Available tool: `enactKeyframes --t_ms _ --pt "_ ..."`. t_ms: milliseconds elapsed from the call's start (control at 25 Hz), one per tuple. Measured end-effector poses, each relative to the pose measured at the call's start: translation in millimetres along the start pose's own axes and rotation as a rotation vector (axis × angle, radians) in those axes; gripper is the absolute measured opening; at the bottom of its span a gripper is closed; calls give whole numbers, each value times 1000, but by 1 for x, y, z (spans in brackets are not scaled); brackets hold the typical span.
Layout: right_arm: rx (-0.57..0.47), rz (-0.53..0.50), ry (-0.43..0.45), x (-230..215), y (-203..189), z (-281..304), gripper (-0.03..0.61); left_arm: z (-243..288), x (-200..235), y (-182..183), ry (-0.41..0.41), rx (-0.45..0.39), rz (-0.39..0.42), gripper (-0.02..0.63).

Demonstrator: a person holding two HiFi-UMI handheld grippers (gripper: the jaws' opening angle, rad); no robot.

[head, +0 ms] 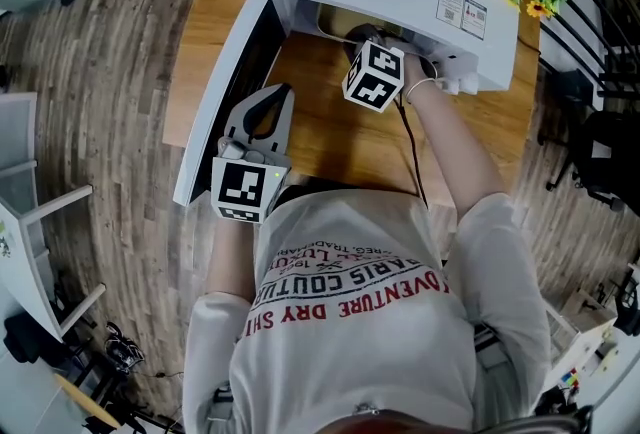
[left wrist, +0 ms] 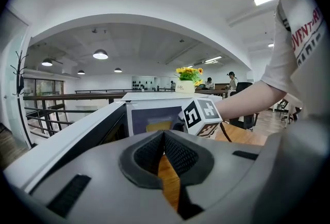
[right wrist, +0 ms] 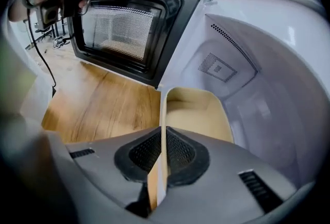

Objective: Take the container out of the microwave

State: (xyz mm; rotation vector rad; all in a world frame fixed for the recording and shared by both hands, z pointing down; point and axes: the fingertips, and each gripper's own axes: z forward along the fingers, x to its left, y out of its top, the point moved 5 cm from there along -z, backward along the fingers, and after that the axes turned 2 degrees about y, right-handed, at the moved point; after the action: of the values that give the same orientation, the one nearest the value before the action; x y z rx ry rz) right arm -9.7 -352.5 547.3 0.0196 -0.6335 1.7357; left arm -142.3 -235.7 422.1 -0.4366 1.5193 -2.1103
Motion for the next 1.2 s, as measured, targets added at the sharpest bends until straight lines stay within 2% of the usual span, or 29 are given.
enactKeyframes --t_ms 200,320,720,840,1080,1200 --pt "-18 3 5 15 3 -18 37 -7 -3 3 -23 -10 4 15" --pt "-42 47 -11 24 4 -32 37 -13 -6 4 -47 -15 13 16" --pt "-134 310 -92 65 11 -89 37 -42 -18 8 -179 -23 63 15" --pt "-178 409 -129 76 13 -109 37 -54 -20 12 -194 -39 59 15" --pt "-320 627 -272 90 21 -159 35 -70 -24 26 -257 -81 91 15" --pt "-399 698 -347 96 23 -183 34 -73 -22 32 -268 -100 94 15"
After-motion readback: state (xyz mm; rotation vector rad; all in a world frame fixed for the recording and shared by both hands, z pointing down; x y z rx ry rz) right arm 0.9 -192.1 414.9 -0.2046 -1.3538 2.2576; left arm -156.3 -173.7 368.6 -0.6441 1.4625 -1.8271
